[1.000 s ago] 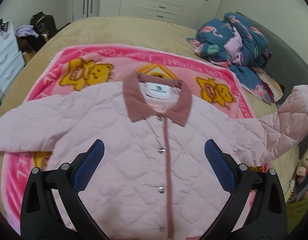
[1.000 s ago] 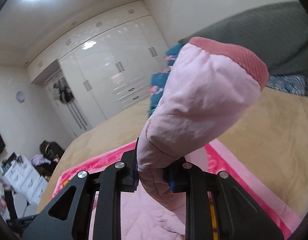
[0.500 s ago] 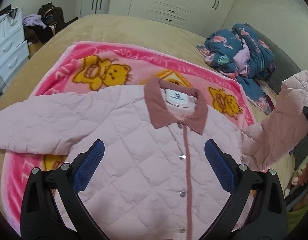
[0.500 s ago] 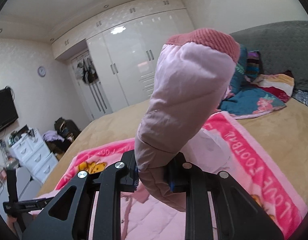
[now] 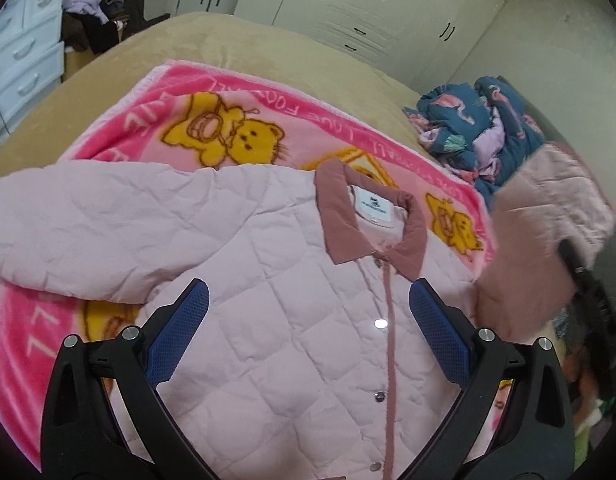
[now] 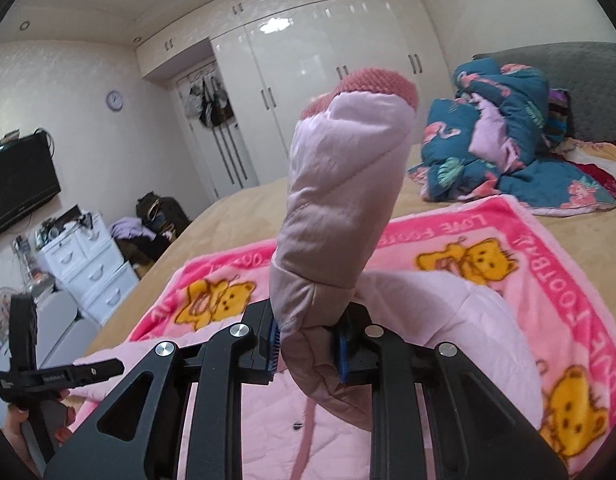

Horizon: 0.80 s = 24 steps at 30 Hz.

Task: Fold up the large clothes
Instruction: 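Carry the sleeve across the jacket front with the right gripper and release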

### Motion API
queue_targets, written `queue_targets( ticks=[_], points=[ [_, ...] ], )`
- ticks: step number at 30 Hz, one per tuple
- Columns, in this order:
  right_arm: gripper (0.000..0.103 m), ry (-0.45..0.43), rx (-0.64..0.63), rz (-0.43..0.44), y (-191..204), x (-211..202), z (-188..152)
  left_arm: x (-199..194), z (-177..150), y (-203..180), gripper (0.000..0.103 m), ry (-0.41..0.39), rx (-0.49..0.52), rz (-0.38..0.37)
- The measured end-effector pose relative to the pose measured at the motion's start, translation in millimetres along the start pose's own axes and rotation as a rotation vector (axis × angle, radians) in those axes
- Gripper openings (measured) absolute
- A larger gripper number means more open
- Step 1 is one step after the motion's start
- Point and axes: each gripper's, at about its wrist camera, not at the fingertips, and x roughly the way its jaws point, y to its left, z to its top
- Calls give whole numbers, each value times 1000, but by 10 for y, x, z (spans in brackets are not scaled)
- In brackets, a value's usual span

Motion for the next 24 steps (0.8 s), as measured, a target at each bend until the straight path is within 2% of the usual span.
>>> queue_targets(
  ticks=[5, 11, 15, 19, 24],
  points=[
    [20, 48, -26, 16, 216, 260, -255, 56, -37, 65, 94, 11, -25, -23],
    [20, 129, -17, 32, 332, 554, -652, 162, -99, 71, 94, 54, -51, -93],
    [20, 187, -16, 42, 408, 728, -899, 225, -137, 62, 94, 70, -71, -97],
    [23, 254, -13, 67, 456, 856, -1129, 270, -166, 35, 94, 79, -72, -90],
    [30, 299, -72, 84, 582, 900, -1320, 301, -185, -6, 94, 82, -78, -128]
  ],
)
